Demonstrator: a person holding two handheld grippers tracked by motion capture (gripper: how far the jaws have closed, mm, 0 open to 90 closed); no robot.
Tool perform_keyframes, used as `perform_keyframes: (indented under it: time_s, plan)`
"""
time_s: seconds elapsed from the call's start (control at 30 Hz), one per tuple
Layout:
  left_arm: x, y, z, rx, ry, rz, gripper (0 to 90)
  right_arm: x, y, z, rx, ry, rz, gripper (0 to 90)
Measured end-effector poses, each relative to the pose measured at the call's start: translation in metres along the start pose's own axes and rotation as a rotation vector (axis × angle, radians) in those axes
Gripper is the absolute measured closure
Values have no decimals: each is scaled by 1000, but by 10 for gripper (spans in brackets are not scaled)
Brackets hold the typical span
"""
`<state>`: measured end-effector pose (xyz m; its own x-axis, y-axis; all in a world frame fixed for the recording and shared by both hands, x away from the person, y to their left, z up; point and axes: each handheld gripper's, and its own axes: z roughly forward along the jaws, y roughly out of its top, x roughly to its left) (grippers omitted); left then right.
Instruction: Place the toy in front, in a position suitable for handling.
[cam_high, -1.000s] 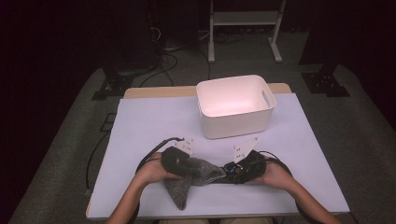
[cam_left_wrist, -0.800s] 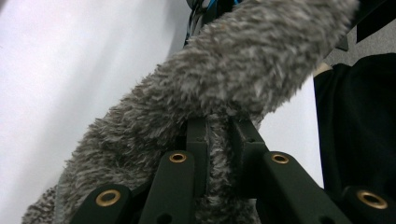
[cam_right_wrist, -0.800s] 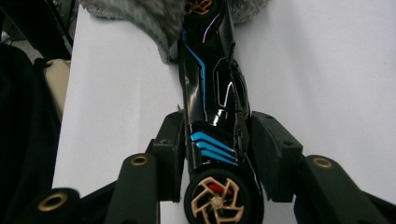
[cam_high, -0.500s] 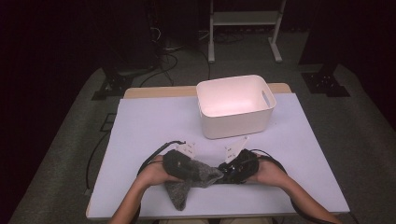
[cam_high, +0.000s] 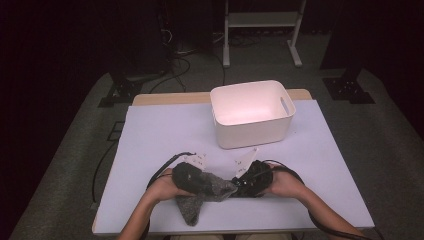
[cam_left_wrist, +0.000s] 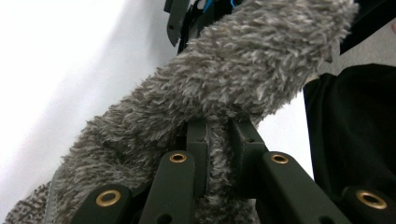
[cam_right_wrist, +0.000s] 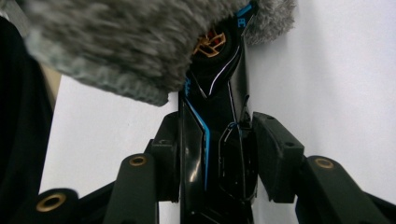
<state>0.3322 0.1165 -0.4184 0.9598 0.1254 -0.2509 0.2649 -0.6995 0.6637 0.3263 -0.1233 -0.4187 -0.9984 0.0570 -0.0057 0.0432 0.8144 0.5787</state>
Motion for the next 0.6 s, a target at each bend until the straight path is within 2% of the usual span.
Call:
perform_keyframes:
  time_s: [0.03, 0.17, 0.37, 0.6]
  plan:
    - [1, 0, 0, -7, -2, -11, 804, -3, -2, 1, -24, 15, 22, 551]
    - [0, 2, -1, 7, 0, -11, 805, -5, -2, 1, -21, 31, 35, 547]
    - [1, 4, -1, 16, 2, -6, 804, -6, 9, 3, 58, 26, 32, 541]
    - [2, 4, -2, 11, -1, -7, 804, -8, 13, 5, 71, 46, 34, 548]
